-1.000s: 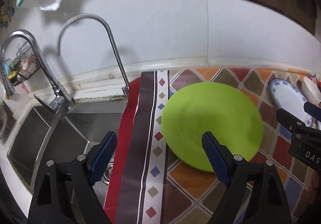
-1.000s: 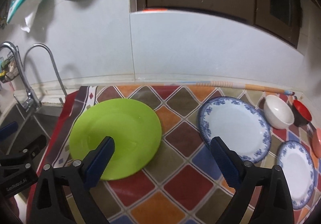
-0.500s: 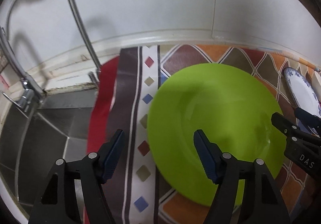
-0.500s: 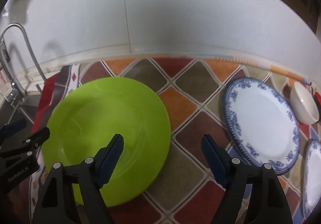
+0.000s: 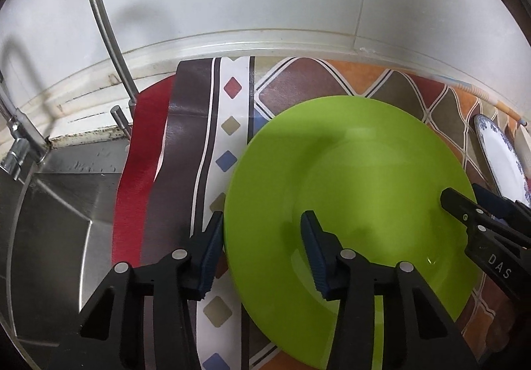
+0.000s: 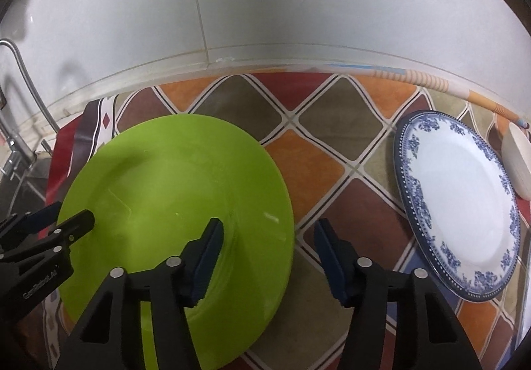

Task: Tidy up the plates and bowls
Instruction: 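Close both grippers on the lime-green plate rim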

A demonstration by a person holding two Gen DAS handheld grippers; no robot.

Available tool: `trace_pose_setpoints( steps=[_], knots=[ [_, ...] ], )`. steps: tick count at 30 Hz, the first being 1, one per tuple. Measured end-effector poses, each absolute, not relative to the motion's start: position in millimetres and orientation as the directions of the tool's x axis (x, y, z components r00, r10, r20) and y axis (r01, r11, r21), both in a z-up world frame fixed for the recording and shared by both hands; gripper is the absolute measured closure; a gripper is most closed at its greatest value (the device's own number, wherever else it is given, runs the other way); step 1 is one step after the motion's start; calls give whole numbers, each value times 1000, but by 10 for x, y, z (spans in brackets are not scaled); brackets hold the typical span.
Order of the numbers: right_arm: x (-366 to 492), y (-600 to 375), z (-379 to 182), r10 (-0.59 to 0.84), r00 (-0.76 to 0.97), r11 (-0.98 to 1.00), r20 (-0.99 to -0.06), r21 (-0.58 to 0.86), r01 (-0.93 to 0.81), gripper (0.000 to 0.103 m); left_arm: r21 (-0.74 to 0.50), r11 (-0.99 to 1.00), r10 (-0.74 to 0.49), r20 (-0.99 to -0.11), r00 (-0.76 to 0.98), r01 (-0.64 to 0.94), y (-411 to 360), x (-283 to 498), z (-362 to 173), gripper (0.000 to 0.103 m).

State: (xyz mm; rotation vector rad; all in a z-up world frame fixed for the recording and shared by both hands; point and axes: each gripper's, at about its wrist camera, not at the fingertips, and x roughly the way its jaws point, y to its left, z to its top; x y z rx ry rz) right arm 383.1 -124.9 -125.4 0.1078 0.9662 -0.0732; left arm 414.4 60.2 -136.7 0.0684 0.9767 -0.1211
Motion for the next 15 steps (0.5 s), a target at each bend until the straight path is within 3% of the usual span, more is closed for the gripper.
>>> trace_pose_setpoints(
  steps=[8, 15],
  knots=[
    [3851, -1218, -1267, 7, 558, 994, -830, 66, 86, 61, 7, 992, -63, -831, 553, 124, 582, 4154, -1354, 61],
    [3854, -1230, -1260, 3, 553, 994, -833, 62, 89, 62, 2, 993, -62, -837, 544, 115, 594, 4136, -1323, 63]
  ],
)
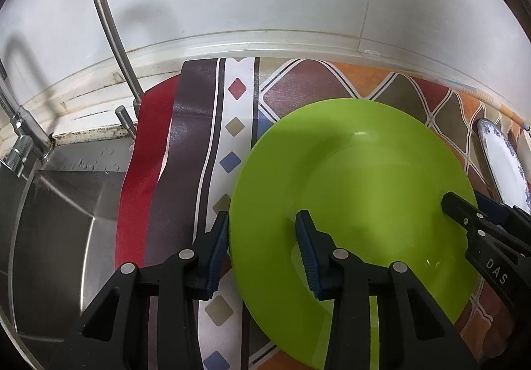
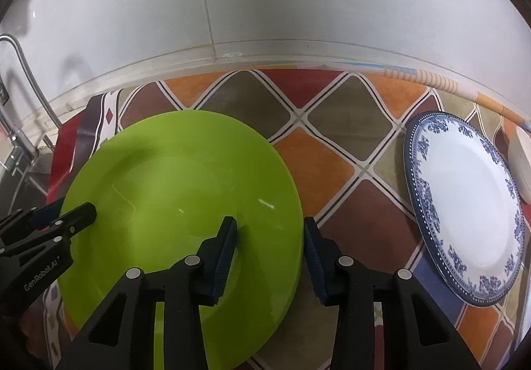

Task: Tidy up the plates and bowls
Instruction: 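Close both grippers on the lime-green plate rim, then lift and carry the green plate toward the mat edge by the sink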

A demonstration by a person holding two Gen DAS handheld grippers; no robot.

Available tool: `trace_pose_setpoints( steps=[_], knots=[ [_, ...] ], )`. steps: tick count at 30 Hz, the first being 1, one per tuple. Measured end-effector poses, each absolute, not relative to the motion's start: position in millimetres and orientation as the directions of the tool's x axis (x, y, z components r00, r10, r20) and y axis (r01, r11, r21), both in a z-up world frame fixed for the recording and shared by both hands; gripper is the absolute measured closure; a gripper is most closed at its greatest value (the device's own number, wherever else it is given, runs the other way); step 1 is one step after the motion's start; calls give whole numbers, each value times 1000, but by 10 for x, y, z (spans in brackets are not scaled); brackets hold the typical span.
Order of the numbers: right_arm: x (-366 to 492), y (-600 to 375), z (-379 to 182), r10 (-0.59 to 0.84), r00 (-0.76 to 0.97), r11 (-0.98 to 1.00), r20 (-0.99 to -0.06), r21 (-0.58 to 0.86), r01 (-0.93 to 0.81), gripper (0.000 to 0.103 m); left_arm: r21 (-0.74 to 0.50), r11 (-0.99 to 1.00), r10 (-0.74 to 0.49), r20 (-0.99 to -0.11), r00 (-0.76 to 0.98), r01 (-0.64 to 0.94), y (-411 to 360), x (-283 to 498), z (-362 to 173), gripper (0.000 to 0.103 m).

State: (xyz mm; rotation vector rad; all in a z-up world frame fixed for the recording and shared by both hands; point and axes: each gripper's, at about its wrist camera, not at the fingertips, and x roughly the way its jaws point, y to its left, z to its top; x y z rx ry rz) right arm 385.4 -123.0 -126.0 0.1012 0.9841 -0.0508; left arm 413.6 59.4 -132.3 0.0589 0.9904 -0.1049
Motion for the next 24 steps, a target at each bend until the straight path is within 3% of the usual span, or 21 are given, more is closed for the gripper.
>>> trace_pose_setpoints(
  steps=[24],
  knots=[
    [2942, -1409, -621, -21, 601, 990, -799, 66, 122, 64, -14, 989, -101, -782, 615, 144, 510, 2960, -682, 64]
  ],
)
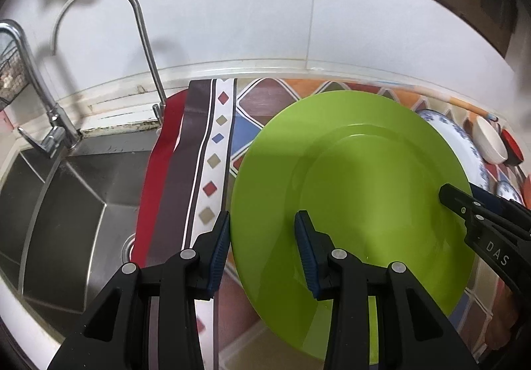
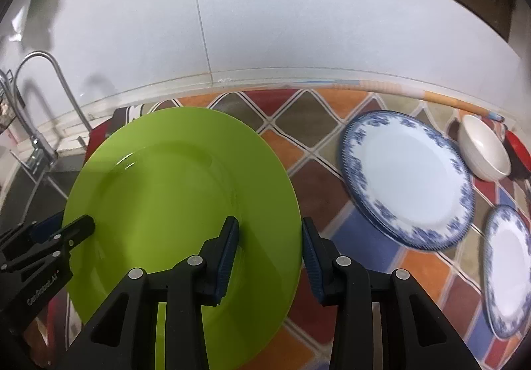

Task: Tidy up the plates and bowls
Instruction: 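Lift and carry the green plate toward the mat edge by the sink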

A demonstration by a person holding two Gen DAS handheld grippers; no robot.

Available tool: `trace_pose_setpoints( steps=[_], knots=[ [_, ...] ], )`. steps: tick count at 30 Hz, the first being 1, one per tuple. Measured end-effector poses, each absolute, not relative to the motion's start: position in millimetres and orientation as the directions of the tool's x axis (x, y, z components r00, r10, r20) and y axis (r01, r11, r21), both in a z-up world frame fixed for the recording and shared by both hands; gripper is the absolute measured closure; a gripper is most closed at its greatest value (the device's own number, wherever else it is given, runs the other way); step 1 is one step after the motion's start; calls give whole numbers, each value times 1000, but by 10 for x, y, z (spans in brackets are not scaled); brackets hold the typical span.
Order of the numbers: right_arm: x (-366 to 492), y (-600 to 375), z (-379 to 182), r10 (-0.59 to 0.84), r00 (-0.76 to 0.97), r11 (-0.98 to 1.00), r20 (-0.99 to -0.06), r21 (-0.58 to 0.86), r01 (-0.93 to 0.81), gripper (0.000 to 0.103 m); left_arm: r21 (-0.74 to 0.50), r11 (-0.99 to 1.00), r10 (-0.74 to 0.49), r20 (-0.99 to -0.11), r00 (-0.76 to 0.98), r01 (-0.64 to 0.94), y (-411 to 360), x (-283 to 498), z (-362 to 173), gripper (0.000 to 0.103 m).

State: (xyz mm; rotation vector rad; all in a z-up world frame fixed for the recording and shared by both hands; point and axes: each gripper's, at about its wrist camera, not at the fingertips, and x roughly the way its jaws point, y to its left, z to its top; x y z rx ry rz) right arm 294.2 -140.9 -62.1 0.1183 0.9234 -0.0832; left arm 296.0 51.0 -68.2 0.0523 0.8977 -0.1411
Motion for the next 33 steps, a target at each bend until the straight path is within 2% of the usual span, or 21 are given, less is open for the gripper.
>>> trace_pose_setpoints(
  steps=[13, 33],
  knots=[
    [2160, -1511, -451, -5, 613, 991, -790, 76, 106, 64, -9, 991, -89, -782, 617, 132, 485, 2125, -581, 64],
    [1577, -1573, -773, 27, 526, 996, -850, 69, 62, 64, -13, 996, -59, -854, 517, 92, 385, 1586, -946, 64]
  ],
)
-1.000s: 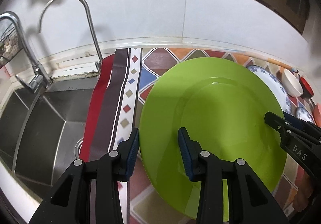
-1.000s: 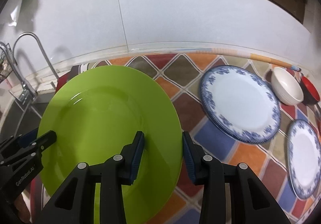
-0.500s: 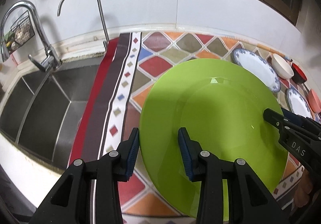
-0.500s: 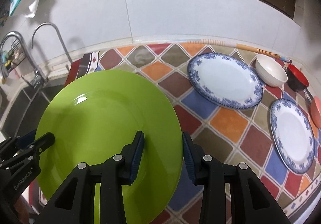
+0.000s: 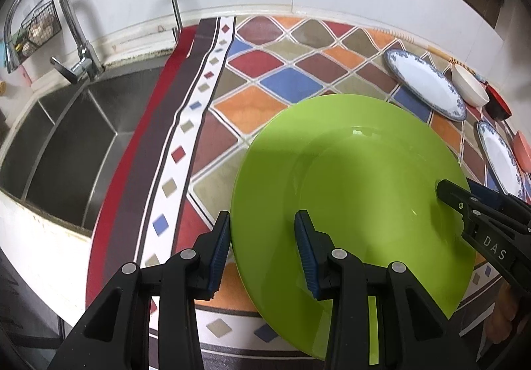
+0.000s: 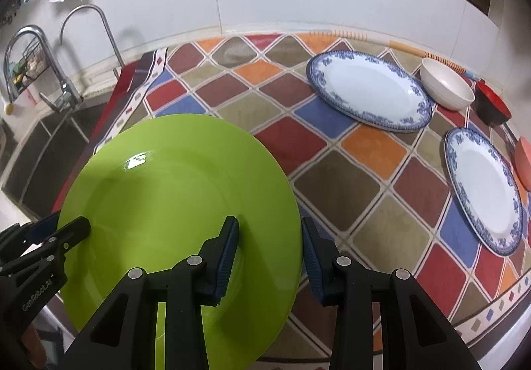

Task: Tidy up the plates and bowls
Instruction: 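Lift and carry the green plate toward the mat edge by the sink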

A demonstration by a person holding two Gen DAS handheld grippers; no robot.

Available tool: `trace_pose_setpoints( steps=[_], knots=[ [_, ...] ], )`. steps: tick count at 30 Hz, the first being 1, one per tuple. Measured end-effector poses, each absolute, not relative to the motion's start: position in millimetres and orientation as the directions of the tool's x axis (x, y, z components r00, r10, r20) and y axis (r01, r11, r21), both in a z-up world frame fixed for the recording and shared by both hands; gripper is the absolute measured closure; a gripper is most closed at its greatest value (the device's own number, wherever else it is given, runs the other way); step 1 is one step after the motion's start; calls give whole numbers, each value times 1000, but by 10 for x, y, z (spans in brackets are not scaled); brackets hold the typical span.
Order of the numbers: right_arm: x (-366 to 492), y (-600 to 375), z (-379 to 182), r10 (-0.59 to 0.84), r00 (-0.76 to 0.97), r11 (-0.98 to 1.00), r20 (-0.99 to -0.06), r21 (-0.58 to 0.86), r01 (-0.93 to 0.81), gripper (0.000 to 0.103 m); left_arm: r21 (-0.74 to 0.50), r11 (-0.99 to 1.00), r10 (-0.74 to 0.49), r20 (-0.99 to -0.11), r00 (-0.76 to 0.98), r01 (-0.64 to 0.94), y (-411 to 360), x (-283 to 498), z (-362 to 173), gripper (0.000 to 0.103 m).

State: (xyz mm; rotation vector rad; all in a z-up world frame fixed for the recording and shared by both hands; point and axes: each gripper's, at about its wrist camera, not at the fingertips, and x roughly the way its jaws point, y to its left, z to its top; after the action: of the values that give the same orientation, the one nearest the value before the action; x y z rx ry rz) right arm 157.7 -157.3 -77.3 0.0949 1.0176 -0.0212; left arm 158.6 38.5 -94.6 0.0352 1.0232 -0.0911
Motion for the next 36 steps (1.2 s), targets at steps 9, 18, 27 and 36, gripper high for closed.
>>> trace_pose_setpoints(
  steps=[9, 18, 27, 36],
  knots=[
    [1528, -1571, -900, 29, 492, 997, -870, 61, 51, 64, -19, 997, -55, -871, 488, 79, 382, 1547, -1063, 64],
    [1524, -1571, -972, 28, 471, 997, -881, 59, 50, 64, -21, 997, -56, -884, 464, 79, 373, 1556, -1140, 64],
    [1521, -1589, -1040, 32, 449, 996, -893, 69, 65, 64, -24, 996, -59, -893, 446, 83, 350, 1562, -1198, 64],
    [1513, -1583, -1067, 39, 441, 995, -897, 75, 64, 63, -24, 996, -58, -893, 447, 82, 340, 1571, -1170, 43]
  ],
)
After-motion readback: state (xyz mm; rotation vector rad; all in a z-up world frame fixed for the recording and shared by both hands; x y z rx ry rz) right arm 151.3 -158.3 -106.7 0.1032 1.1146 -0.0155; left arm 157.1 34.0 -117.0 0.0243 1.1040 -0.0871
